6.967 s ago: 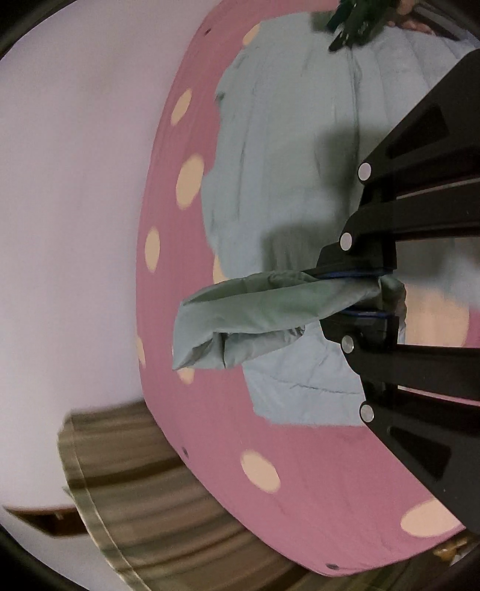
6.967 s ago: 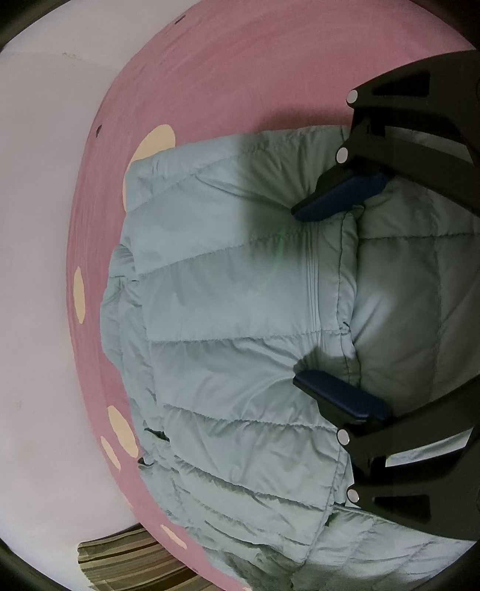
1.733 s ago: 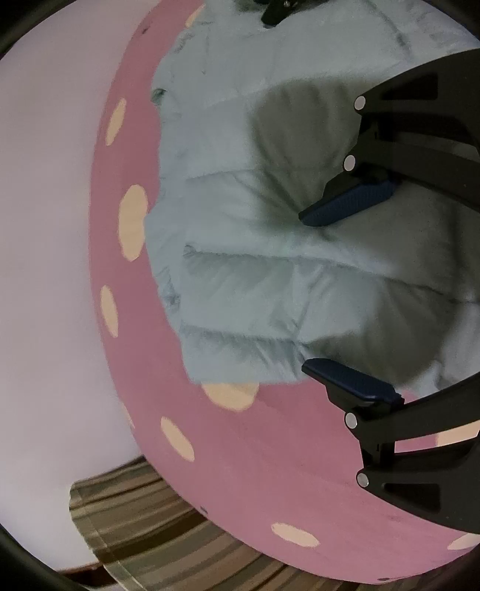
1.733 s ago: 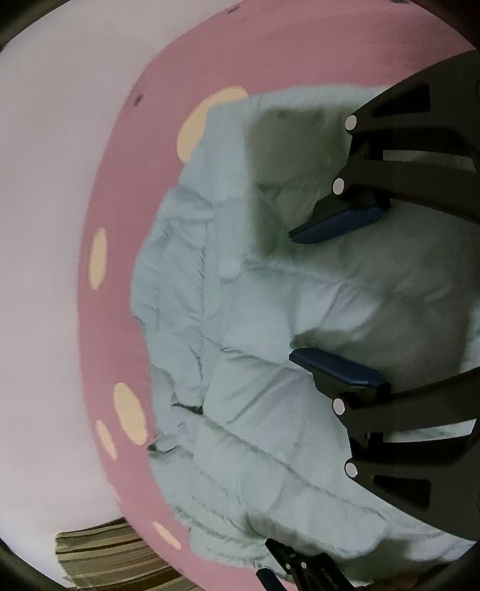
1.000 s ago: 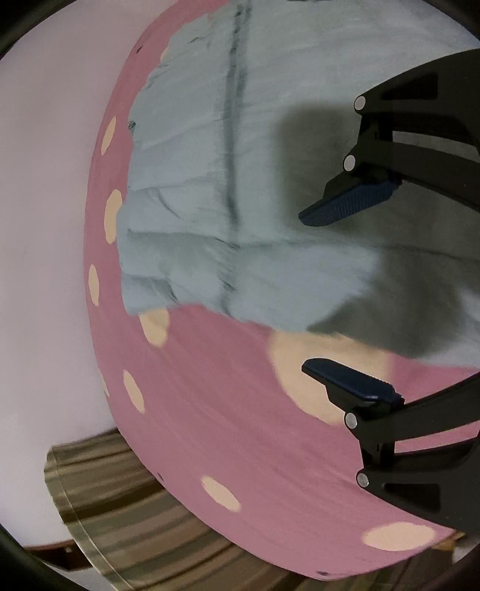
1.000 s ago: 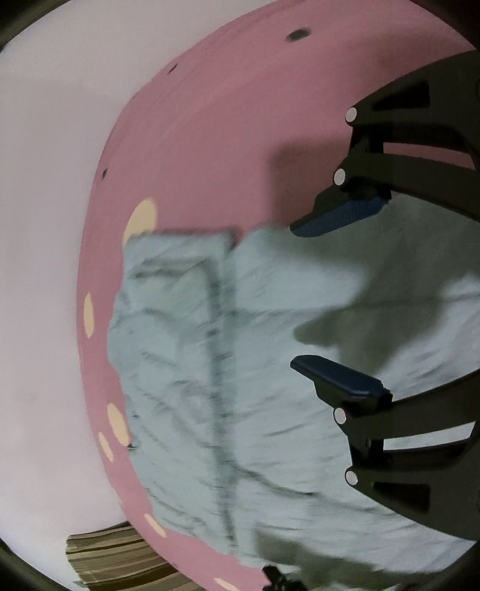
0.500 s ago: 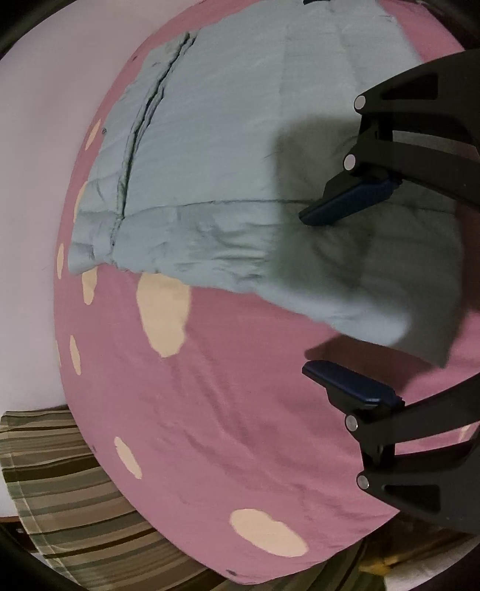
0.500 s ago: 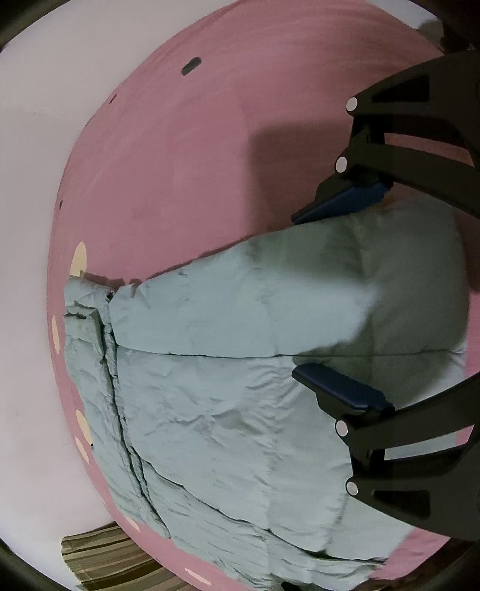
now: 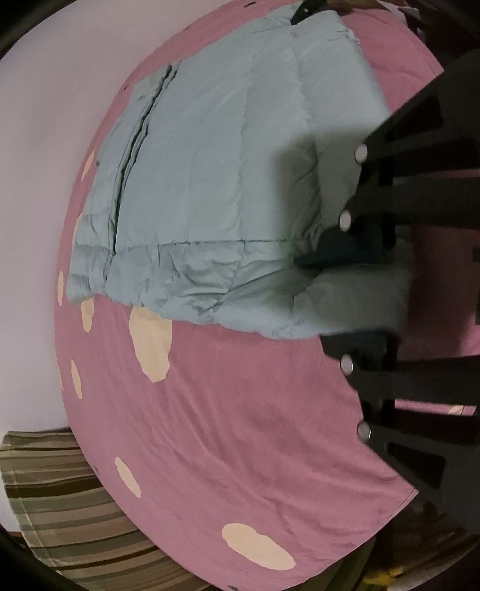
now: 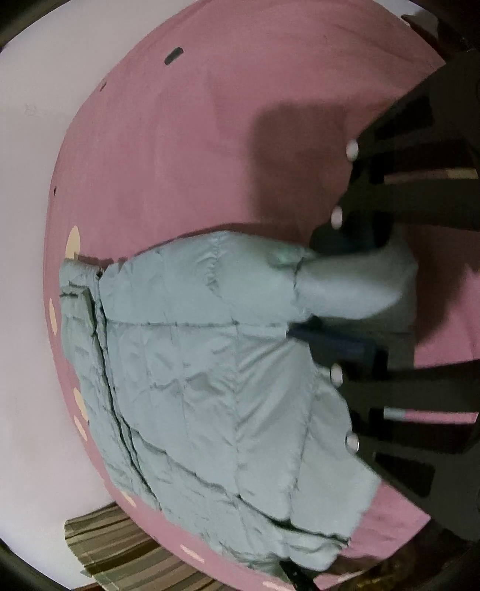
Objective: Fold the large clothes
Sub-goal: 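Grasp the jacket hem with both grippers and lift it toward the collar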
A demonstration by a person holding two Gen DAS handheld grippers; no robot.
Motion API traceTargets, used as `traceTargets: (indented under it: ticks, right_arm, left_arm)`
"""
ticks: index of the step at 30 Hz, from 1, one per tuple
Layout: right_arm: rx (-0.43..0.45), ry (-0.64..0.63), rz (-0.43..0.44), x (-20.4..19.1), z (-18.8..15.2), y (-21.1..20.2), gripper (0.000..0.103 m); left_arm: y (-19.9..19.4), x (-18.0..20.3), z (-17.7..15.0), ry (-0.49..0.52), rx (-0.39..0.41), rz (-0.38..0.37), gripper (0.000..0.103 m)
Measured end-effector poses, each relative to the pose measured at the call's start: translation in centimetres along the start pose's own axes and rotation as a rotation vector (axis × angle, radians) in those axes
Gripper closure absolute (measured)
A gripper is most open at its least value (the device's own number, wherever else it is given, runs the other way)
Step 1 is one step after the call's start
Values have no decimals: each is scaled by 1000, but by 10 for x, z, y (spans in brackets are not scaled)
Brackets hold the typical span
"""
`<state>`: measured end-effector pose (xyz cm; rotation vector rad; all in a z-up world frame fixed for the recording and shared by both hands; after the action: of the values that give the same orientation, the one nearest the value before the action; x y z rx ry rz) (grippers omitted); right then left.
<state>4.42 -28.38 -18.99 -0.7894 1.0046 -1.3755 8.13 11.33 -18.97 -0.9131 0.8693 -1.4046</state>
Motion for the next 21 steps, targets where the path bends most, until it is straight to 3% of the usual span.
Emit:
traceTargets:
  ticks: [4,11,17,21]
  right_arm:
    - [17,-20,7,-9,-2,-8,93]
    - [114,-1,52,-11,14,-43,95]
    - [187,12,100,-11,60,-64,95]
    - [193,35,115,-11,109,-49,95]
  left_arm:
    - [-9,-1,-1,-15,31,-8,92]
    - [-48,-10,23,-68,153,-21,95]
    - [-62,-9,74,-77,226,-25,96]
    - [-45,-4,122,-79,235,-8,96]
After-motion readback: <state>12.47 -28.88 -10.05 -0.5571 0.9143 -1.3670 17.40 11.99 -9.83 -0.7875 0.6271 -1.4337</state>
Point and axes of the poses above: each gripper's, at about its wrist camera, not at the fingertips, and y roughly the way its jaws point, x to its right, z to its top, the point moved 1 cm from there along y, roughly the way its jaws point, and after that the axes turned 9 degrees about -x, right-handed, at the moved point
